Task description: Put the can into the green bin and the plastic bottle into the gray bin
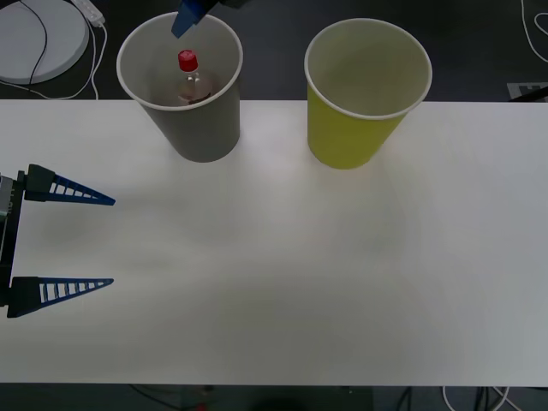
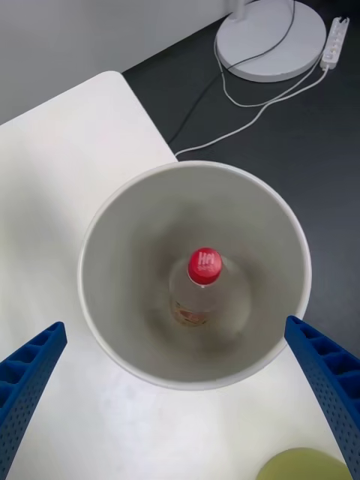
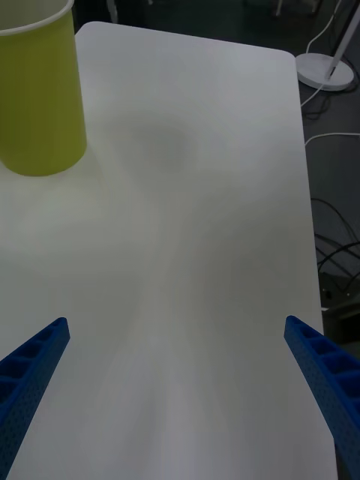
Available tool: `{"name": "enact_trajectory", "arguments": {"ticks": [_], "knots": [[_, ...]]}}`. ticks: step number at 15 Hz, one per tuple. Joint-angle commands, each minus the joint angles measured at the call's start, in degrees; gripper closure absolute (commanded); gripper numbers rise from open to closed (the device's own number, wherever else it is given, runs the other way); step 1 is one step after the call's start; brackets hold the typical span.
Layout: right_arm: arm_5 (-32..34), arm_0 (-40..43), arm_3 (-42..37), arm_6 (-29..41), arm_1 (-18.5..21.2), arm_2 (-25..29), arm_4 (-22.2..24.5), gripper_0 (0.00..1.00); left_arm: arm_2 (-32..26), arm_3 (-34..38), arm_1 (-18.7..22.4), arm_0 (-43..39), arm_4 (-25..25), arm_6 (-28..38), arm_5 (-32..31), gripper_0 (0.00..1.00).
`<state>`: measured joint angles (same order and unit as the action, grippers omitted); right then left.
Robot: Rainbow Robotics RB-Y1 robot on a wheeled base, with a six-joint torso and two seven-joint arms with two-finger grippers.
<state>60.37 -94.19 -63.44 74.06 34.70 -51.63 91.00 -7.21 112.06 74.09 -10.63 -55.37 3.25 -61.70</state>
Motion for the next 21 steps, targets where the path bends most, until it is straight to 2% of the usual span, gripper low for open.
{"name": "enact_trajectory", "arguments": {"ticks": [1,5,11,15,19,21], "knots": [[0.01,4.02,-6.35,-2.17,3.88,1.89,-0.65,0.0,0.0,0.0,0.0,0.0,0.0,0.0,0.0,0.0],[-0.78,11.13,-16.63,-4.98,10.21,5.31,-1.71,0.0,0.0,0.0,0.0,0.0,0.0,0.0,0.0,0.0],[-1.92,26.16,-33.24,-10.6,20.23,14.37,-4.08,0.0,0.0,0.0,0.0,0.0,0.0,0.0,0.0,0.0],[-3.68,36.71,-42.91,-13.42,25.33,20.17,-5.05,0.0,0.0,0.0,0.0,0.0,0.0,0.0,0.0,0.0],[-4.03,46.73,-44.32,-29.06,29.28,25.18,-15.95,0.0,0.0,0.0,0.0,0.0,0.0,0.0,0.0,0.0],[-4.03,52.09,-45.9,-35.74,31.22,28.25,-18.93,0.0,0.0,0.0,0.0,0.0,0.0,0.0,0.0,0.0]]}}
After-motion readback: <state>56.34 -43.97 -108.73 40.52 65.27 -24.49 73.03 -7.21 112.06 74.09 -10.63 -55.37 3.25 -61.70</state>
